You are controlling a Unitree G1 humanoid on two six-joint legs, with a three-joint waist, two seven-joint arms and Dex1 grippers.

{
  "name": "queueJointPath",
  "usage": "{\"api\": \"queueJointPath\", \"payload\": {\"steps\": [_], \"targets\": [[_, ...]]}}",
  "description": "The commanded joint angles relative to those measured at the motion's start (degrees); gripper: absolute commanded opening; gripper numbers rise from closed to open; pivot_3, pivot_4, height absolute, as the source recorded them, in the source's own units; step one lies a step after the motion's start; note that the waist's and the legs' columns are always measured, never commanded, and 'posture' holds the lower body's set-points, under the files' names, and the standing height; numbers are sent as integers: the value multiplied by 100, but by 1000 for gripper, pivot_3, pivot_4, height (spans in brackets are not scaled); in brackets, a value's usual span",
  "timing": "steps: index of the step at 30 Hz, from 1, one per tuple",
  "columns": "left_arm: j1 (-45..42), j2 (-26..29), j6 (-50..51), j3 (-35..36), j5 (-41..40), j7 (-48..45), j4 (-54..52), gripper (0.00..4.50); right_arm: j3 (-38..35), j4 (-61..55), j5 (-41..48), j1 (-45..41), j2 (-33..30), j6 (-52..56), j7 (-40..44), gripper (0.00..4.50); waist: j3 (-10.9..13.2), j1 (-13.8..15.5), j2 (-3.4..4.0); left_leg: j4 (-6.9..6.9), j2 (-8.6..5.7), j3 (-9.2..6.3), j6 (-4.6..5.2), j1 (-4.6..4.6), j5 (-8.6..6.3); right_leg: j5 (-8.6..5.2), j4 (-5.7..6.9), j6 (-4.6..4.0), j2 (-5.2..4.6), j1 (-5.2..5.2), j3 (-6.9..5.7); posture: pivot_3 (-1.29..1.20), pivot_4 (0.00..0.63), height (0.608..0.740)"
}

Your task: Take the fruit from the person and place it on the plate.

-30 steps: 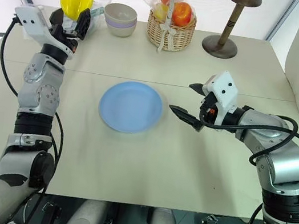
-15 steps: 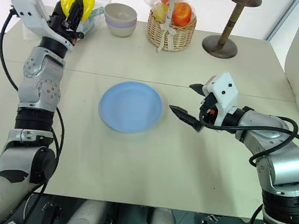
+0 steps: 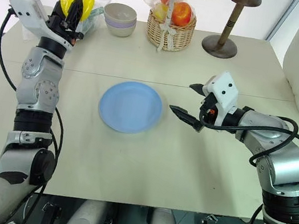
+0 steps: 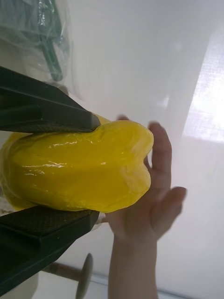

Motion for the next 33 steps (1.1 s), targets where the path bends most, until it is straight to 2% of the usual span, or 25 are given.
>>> {"api": "queueJointPath", "payload": {"steps": [1,4,8,13,16,19,26,33], "targets": [[176,254,439,-11,-257,-213,-759,1447,-186,-234,6,-15,-81,-15,-33,4500,0,0,0,0,1,-1,0,0,0,0,0,0,0,0,1,0,150,740],[559,632,1190,-112,-606,-639,-1361,1447,-236,-260,50,-1,-138,30,9,4500,0,-5,0,0,1,-1,0,0,0,0,0,0,0,0,2,0,150,740],[1142,1516,2258,-272,-1131,-1626,-1996,1447,-291,-184,77,-22,-435,-2,306,4500,2,-13,2,-1,1,-1,0,0,-1,-1,-1,-1,-1,-1,3,0,150,740],[1474,2623,3078,-633,-1457,-3128,-2085,1447,-375,-118,182,-39,-886,-117,892,4500,5,-4,1,-1,2,-1,1,0,-1,-8,-3,-13,1,-1,0,0,150,740],[1340,2971,3186,-1000,-1358,-3853,-1851,1447,-444,-148,403,-111,-1015,-38,1147,4500,8,1,4,-1,2,2,1,0,-1,-14,-6,-24,2,0,-2,0,150,740],[854,2930,3075,-1354,-1114,-4290,-1326,1447,-421,-273,625,-138,-1048,22,1382,4500,14,18,-6,-1,2,1,2,-1,-1,-15,-7,-25,2,0,-3,0,150,740],[-57,2699,2700,-2348,-368,-5490,-43,1447,52,-318,381,-143,-884,-175,1441,4500,15,-18,-7,0,3,8,8,-1,-5,-7,-10,-11,4,-1,-2,0,150,740],[-390,2259,1821,-2788,430,-5962,1041,1447,139,-445,355,-90,-694,-141,1281,4500,16,-22,-7,0,5,11,11,-6,-6,-3,-10,-4,8,-7,-1,0,150,740]]}}
